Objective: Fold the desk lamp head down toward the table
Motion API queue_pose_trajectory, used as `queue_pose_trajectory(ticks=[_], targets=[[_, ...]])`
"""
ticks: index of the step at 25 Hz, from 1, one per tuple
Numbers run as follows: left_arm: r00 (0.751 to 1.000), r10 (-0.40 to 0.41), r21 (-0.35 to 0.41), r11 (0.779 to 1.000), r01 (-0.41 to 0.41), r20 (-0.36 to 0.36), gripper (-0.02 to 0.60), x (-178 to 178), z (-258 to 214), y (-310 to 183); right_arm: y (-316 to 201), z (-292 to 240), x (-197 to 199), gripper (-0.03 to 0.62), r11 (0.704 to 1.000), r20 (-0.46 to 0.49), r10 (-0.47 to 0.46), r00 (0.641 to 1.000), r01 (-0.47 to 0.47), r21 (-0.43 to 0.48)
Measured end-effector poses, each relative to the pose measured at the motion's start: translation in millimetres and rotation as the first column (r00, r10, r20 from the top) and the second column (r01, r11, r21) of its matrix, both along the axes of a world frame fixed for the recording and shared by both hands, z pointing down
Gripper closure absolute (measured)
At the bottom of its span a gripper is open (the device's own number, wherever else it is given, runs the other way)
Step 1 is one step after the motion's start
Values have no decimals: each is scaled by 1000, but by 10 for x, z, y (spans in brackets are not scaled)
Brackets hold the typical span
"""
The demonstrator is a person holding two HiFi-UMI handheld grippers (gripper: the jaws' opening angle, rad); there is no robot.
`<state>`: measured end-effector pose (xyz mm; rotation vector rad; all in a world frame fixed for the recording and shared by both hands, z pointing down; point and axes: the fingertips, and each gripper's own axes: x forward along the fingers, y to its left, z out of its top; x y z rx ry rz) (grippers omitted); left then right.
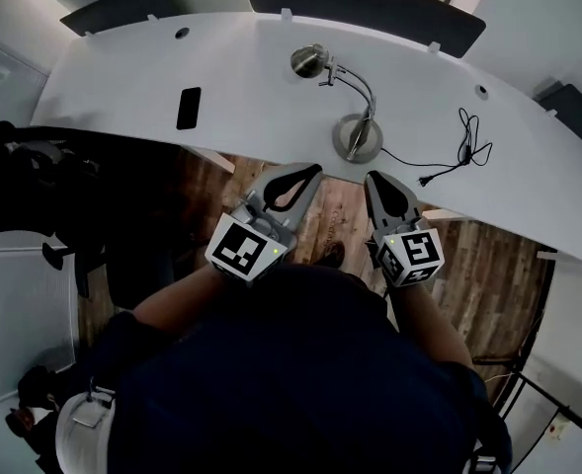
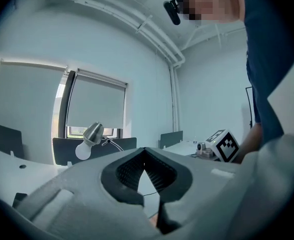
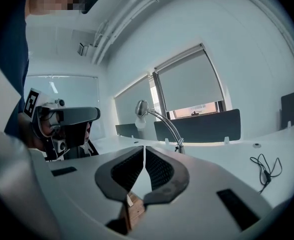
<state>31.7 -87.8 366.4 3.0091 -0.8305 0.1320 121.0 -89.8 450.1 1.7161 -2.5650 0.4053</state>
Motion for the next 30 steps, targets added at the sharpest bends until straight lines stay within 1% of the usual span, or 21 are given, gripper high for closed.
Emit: queue_pose_trajectory(ticks=[3,6,10,13,19,23,25,27,30], targets=[[999,-46,0,999,46,1,575,64,-18,-153,-184,69,99,582,1000,-25,-30,999,30,-4],[998,-70,-4,998,70,-1,575,84,-29,-267,-334,194,179,580,999,-50,-31,998,30,-26],[998,-67,7,998,67,4,575,107,-55,-400,-553,375,313,580,998,-80,0,997,-5,-58],[998,-67,29,997,67,19,575,111,-87,-506,-709,472,395,579,997,-106,29,994,-37,-74],[996,-74,60,996,71,47,575,135,-103,-713,-922,709,429,542,995,-167,15,986,-31,-98],[992,-88,105,991,79,86,574,152,-112,-831,-1046,837,428,510,994,-198,9,980,-31,-107],[989,-99,136,987,83,114,550,180,-122,-889,-1106,886,423,498,992,-209,11,978,-37,-118],[984,-111,163,983,87,140,521,225,-126,-941,-1170,946,433,481,991,-240,10,971,-42,-129],[974,-136,203,974,98,183,495,294,-98,-1019,-1266,1023,448,462,989,-266,6,964,-45,-141]])
